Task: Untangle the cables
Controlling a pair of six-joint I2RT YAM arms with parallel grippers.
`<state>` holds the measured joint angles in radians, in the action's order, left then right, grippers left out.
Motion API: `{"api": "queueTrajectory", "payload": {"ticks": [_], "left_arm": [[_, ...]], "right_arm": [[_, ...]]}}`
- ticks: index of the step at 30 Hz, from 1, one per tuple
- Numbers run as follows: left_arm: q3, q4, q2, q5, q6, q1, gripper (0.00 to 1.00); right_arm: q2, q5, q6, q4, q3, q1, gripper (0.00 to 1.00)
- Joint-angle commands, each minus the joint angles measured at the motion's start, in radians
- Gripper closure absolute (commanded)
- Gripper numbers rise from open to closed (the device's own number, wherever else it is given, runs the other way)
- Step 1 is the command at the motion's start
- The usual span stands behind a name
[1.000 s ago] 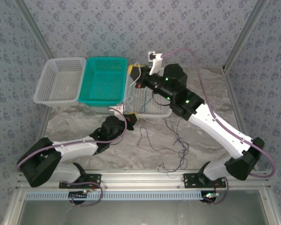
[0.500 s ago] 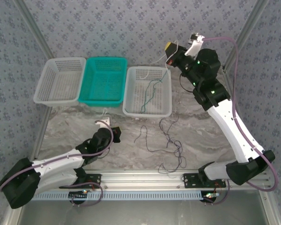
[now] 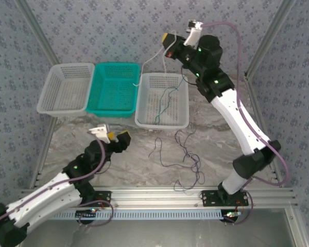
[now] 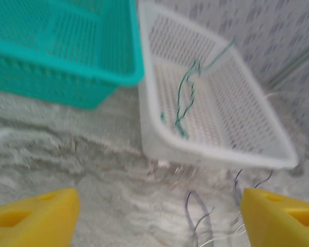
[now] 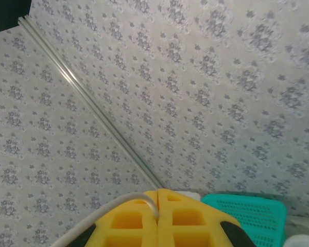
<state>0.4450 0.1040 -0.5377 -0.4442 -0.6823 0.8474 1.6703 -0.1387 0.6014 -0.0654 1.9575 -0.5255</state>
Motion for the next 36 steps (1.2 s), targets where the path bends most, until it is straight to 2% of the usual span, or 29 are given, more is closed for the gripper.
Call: {"api": "queueTrajectory", "payload": {"ticks": [1,4,8,13,16,20,22,24,25,28,30,32,34,36], "left_arm": [[0.153,0.221,0.073,-0.093,0.084,0.005,0.15],[0.268,0.340,0.075,-0.119,0.134,0.005,0.14],[0.316,0.397,0.065,-0.106,0.152,0.005,0.14],[0.271,0.391,0.071,-0.063,0.125,0.005,0.14],[0.248,0.390,0.073,-0.049,0.112,0.004,0.14],[0.228,0.393,0.079,-0.057,0.112,0.004,0.14],[0.217,0.385,0.079,-0.067,0.120,0.005,0.14],[0.210,0.372,0.075,-0.072,0.129,0.003,0.14],[0.211,0.366,0.070,-0.073,0.132,0.001,0.14],[0.211,0.350,0.054,-0.067,0.133,-0.001,0.14],[0.214,0.350,0.043,-0.062,0.130,-0.003,0.14],[0.220,0.359,0.035,-0.060,0.132,-0.005,0.14],[0.231,0.374,0.030,-0.065,0.131,-0.010,0.14],[0.247,0.395,0.025,-0.065,0.120,-0.020,0.13]], "right_arm": [[0.096,-0.034,-0.067,0.005,0.127,-0.040,1.00],[0.201,-0.041,-0.118,0.051,0.219,-0.082,1.00],[0.388,-0.071,-0.204,0.172,0.359,-0.124,1.00],[0.731,-0.014,-0.415,0.224,0.710,-0.179,1.00],[0.929,0.031,-0.469,0.273,0.901,-0.185,1.00],[0.991,0.052,-0.392,0.319,0.858,-0.160,1.00],[1.000,0.000,-0.324,0.242,0.824,-0.145,1.00],[1.007,0.001,-0.294,0.102,0.818,-0.144,1.00],[1.006,0.004,-0.296,0.053,0.802,-0.148,0.97],[1.008,0.025,-0.294,-0.069,0.789,-0.159,0.53],[1.004,0.032,-0.296,-0.162,0.817,-0.164,0.32],[0.973,0.071,-0.299,-0.271,0.845,-0.169,0.22],[0.907,0.167,-0.311,-0.404,0.845,-0.171,0.14],[0.831,0.233,-0.331,-0.512,0.819,-0.170,0.11]]}}
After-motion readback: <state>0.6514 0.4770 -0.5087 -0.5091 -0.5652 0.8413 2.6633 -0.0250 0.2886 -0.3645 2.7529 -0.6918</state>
